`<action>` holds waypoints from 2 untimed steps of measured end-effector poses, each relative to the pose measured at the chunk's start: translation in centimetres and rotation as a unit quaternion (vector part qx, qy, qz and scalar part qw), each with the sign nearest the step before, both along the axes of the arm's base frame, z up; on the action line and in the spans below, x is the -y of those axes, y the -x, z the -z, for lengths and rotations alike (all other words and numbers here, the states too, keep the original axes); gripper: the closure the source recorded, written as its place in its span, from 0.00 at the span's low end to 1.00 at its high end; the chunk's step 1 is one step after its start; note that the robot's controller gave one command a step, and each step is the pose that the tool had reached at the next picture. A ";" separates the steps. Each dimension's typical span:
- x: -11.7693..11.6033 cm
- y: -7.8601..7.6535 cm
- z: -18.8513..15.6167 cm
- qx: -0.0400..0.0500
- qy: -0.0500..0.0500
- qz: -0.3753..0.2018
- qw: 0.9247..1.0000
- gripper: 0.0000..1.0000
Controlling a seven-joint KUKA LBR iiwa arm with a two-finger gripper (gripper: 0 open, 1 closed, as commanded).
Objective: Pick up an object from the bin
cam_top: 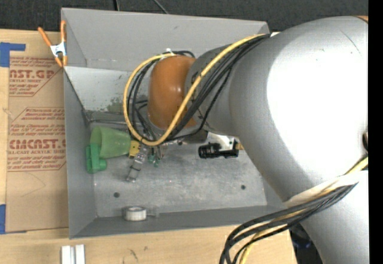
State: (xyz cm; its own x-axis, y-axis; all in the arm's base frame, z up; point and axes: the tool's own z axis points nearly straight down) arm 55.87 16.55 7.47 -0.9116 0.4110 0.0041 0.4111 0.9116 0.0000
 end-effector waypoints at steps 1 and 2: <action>0.3 -0.2 -0.2 0.000 0.002 0.001 1.000 1.00; -0.1 0.8 -19.3 0.006 -0.001 0.003 1.000 1.00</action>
Offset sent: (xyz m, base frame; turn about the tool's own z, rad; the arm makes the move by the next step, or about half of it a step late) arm 0.0000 0.0000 0.0000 0.0000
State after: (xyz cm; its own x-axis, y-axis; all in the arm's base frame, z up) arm 55.11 16.61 26.82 -0.9094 0.4158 -0.0069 0.4157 0.9095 0.0069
